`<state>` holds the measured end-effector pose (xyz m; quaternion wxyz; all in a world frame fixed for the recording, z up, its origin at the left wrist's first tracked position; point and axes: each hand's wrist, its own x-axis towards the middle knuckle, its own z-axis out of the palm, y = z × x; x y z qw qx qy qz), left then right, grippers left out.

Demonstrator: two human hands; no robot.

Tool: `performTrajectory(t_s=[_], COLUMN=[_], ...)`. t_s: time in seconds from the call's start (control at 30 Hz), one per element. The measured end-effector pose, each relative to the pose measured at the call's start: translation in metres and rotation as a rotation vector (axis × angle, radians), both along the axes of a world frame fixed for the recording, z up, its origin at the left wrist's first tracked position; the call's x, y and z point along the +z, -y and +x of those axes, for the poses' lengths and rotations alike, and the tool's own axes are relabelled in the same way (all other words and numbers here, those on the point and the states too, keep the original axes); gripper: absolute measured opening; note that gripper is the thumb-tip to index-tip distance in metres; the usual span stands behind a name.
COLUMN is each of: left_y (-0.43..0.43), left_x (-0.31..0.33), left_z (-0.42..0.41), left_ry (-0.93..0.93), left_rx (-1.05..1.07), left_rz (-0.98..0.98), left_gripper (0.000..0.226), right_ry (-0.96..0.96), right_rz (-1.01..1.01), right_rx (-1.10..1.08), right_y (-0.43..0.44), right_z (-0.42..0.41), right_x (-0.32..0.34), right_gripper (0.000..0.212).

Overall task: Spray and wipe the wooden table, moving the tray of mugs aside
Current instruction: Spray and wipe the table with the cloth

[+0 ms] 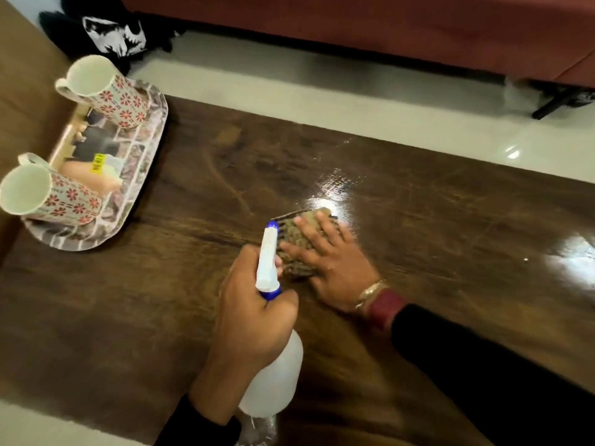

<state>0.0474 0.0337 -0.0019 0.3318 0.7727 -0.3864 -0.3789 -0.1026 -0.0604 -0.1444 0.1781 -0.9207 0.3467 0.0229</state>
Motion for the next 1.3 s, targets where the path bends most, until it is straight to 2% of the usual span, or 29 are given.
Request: performTrajectory(t_s=[0.13,0.23,0.3,0.43,0.57,0.63,0.7,0.77,0.83,0.9,0.97,1.03,1.1,1.2,1.3], left_y=[-0.015,-0.031,-0.041,-0.06,-0.078,-0.088,-0.104,-0.121,-0.138,-0.155,-0.169,-0.18,-0.184,-0.193,-0.207], left_x=[-0.004,-0.009,-0.01,-0.012,-0.006,-0.004,-0.007,-0.011,-0.012,-0.016,-0.02,-0.024,-0.021,-0.017,-0.017], left_z=[0.015,0.02,0.021,0.02,0.025,0.029,0.033,0.034,0.034,0.032,0.028,0.027,0.025,0.016,0.009], left_ry=[0.001,-0.005,-0.021,-0.018,-0.069,-0.085,-0.083,-0.082,-0.071,-0.067,-0.065,-0.044,-0.052,-0.083,-0.105], left_rx=[0.002,-0.012,-0.003,0.007,0.02,0.016,-0.02,-0.066,-0.092,-0.088,-0.081,-0.061,-0.044,-0.046,-0.051], left_rz=[0.021,0.029,0.03,0.02,0.02,0.041,0.075,0.092,0.092,0.086,0.085,0.094,0.092,0.089,0.149], left_gripper=[0.034,0.038,0.037,0.034,0.029,0.03,0.034,0.035,0.032,0.031,0.037,0.038,0.032,0.031,0.035], right_ry=[-0.122,-0.112,-0.098,-0.053,0.036,0.006,-0.02,-0.059,-0.082,-0.077,-0.061,-0.023,0.031,0.071,0.003], right_rz=[-0.022,0.022,0.011,-0.044,-0.052,-0.032,-0.034,-0.027,-0.003,0.003,-0.016,-0.053,-0.07,-0.098,-0.069], right_rx=[-0.337,-0.525,-0.553,-0.254,0.005,0.074,-0.014,-0.273,-0.527,-0.627,-0.573,-0.4,-0.235,-0.152,-0.186], right_y=[0.096,0.152,0.156,0.068,-0.073,-0.104,-0.088,-0.053,-0.017,-0.005,-0.022,-0.071,-0.147,-0.262,-0.306], right_z=[-0.019,0.043,0.089,0.128,0.069,0.019,-0.018,-0.031,-0.018,0.013,0.046,0.071,0.082,0.061,0.004], right_x=[0.009,0.01,0.008,0.002,-0.002,0.0,0.003,0.003,0.003,0.002,0.003,-0.001,-0.003,-0.004,-0.002], right_gripper=[0.074,0.069,0.068,0.074,0.073,0.078,0.08,0.077,0.076,0.074,0.074,0.074,0.071,0.061,0.091])
